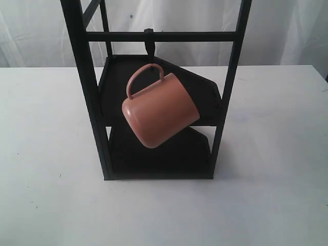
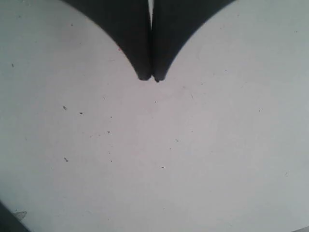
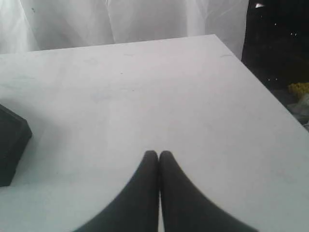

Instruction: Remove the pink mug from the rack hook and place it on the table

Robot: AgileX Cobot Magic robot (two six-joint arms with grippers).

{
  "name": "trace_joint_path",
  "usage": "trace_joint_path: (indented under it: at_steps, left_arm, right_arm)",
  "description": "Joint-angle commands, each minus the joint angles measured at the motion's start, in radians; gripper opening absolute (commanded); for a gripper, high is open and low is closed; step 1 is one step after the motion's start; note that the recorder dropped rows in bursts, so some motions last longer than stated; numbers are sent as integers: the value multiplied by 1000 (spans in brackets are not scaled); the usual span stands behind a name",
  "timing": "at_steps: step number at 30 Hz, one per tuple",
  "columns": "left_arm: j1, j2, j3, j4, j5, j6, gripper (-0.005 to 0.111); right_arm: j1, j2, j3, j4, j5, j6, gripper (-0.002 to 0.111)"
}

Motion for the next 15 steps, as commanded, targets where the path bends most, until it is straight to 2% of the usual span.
trace_joint_path:
  at_steps: [1, 5, 7, 8, 11, 13, 15]
  left_arm:
    - [1, -4, 4, 0, 24, -5, 0]
    - [1, -4, 4, 0, 24, -5, 0]
    - [1, -4, 4, 0, 24, -5, 0]
    - [1, -4, 4, 0, 24, -5, 0]
    - [1, -4, 4, 0, 24, -5, 0]
    - [1, -4, 4, 0, 24, -5, 0]
    - [1, -4, 4, 0, 24, -5, 0]
  right_arm:
    - [7, -3, 2, -17, -79, -48, 0]
    - [7, -3, 2, -17, -189, -50, 0]
    - [7, -3, 2, -17, -320, -54, 0]
    - [7, -3, 2, -17, -497, -54, 0]
    - [7, -3, 2, -17, -761, -41, 0]
    - [7, -3, 2, -9, -876, 70, 0]
    - [7, -3, 2, -9, -881, 236, 0]
